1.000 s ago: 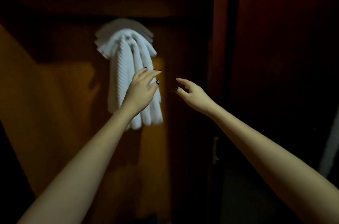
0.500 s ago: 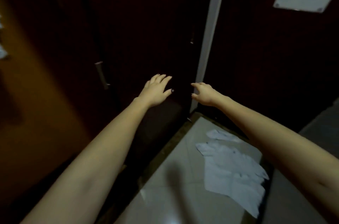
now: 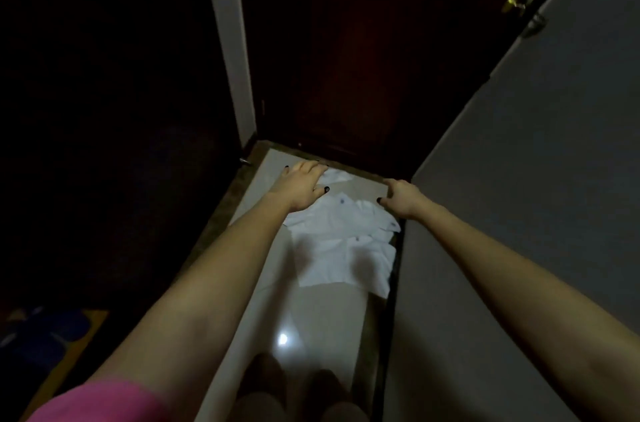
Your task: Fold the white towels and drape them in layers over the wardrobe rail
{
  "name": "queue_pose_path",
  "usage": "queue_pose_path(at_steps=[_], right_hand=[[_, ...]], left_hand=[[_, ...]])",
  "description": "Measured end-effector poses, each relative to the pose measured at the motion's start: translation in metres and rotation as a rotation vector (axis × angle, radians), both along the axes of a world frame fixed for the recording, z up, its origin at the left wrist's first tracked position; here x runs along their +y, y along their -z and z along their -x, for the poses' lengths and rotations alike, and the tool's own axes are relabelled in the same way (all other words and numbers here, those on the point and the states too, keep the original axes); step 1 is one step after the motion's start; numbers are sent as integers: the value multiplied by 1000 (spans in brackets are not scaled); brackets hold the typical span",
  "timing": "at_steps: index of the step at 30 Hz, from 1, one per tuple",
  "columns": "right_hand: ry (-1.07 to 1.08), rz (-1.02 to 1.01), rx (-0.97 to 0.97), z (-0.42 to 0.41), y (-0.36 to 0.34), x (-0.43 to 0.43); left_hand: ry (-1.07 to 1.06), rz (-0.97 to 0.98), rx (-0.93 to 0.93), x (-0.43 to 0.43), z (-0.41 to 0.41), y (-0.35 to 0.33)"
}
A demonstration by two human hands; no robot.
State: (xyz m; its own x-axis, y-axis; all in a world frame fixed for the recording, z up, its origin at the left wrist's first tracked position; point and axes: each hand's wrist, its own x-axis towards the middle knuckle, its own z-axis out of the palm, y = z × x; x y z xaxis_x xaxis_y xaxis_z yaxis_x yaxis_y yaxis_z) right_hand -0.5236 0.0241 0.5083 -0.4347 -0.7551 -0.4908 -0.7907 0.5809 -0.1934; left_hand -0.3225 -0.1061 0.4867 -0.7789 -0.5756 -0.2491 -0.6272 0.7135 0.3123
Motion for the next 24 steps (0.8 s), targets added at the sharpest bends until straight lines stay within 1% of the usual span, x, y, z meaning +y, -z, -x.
queue_pose_path(at_steps=[3, 6, 9, 12, 18, 21, 24], right_hand=[[49, -44, 2, 32, 68, 7], [103, -25, 40, 63, 144, 7], [175, -2, 35, 88, 239, 11], [211, 12, -22, 99, 342, 15], [227, 26, -95, 103, 529, 1], [219, 25, -116, 100, 599, -16], [252, 8, -174, 93, 661, -24]], left_hand=[[87, -12, -19, -4, 44, 82], [137, -41, -12, -9, 83, 174], [190, -74, 22, -11, 116, 270], [206, -103, 57, -13, 140, 363], [195, -167, 43, -19, 159, 537], [173, -200, 22, -26, 154, 612], [114, -227, -14, -31, 146, 673]])
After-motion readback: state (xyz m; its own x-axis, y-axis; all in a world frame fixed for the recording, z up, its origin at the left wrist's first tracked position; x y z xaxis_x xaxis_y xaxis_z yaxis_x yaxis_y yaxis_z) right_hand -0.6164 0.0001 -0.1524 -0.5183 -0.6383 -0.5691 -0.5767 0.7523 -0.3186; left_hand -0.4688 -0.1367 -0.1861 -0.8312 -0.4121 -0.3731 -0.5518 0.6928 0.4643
